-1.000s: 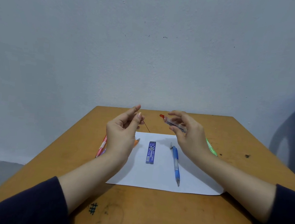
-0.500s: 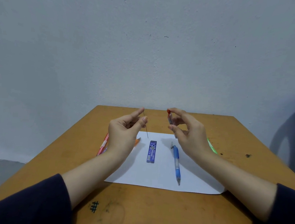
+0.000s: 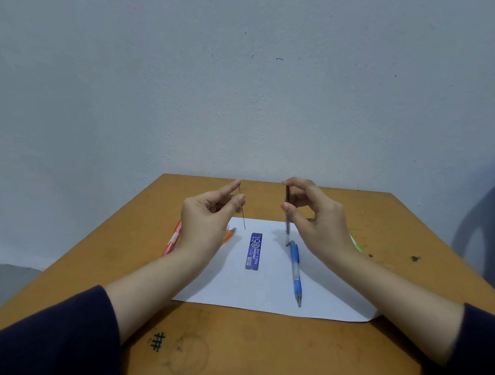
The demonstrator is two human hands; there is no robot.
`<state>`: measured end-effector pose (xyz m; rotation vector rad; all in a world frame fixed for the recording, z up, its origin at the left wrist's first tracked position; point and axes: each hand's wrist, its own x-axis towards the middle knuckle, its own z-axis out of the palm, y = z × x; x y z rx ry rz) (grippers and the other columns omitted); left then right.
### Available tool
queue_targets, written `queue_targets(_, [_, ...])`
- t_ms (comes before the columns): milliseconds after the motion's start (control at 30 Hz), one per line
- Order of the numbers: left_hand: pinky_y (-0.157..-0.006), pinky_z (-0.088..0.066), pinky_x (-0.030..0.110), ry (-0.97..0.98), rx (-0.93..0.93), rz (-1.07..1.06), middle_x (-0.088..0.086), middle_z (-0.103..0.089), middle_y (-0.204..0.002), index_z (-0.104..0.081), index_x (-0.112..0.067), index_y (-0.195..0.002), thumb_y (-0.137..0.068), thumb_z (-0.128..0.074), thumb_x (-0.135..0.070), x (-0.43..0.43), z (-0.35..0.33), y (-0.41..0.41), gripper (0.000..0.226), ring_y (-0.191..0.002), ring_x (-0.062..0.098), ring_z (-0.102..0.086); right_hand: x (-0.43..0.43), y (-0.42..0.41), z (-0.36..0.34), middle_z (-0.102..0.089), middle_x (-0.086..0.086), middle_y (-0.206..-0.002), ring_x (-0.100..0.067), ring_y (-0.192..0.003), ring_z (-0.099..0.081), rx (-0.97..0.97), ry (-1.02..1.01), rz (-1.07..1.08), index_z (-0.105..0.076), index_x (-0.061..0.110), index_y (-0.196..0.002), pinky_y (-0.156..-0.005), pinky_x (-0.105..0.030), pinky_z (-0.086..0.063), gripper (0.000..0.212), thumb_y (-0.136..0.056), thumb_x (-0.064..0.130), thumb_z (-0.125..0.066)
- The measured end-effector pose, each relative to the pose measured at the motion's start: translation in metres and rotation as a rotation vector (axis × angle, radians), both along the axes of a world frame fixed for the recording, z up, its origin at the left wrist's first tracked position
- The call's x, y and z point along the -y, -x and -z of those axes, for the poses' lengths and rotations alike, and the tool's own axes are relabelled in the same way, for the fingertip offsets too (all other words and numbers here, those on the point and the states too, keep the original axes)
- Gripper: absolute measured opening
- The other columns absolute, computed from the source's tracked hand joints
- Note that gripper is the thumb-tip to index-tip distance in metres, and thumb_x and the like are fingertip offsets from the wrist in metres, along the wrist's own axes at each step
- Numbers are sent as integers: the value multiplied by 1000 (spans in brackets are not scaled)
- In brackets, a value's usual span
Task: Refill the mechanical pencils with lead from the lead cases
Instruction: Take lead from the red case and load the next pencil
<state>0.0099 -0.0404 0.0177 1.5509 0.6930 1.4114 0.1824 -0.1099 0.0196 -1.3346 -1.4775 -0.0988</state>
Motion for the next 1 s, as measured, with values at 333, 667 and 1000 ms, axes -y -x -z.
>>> queue_targets(333, [-71,-52,13,-37,-15,-11,-2,-72,-80,-65,-14,-116,-86,-68,-6,-1,-1,0,32,-68,-2,-64,5,15,-4,-71,-4,-76,-13,-75,-70,-258,275,-64,-59,31,-99,-76,-39,-58,28,-85,8,-66])
queue_targets(667, [-77,-55,20,-60,-15,-27,-3,-72,-80,-65,-14,-116,-85,-68,-4,-3,-2,1,32,-69,1,-64,2,24,-1,-68,2,-85,-11,-69,-67,-179,597,24,-65,15,-111,-73,-32,-57,36,-78,7,-75])
queue_targets(1000, [-80,-54,25,-66,-31,-31,0,-71,-79,-65,-12,-117,-86,-67,-6,1,-4,2,32,-71,3,-64,7,30,3,-72,-4,-98,-7,-78,-55,182,677,161,-74,14,-103,-52,-2,-32,20,-86,21,-69])
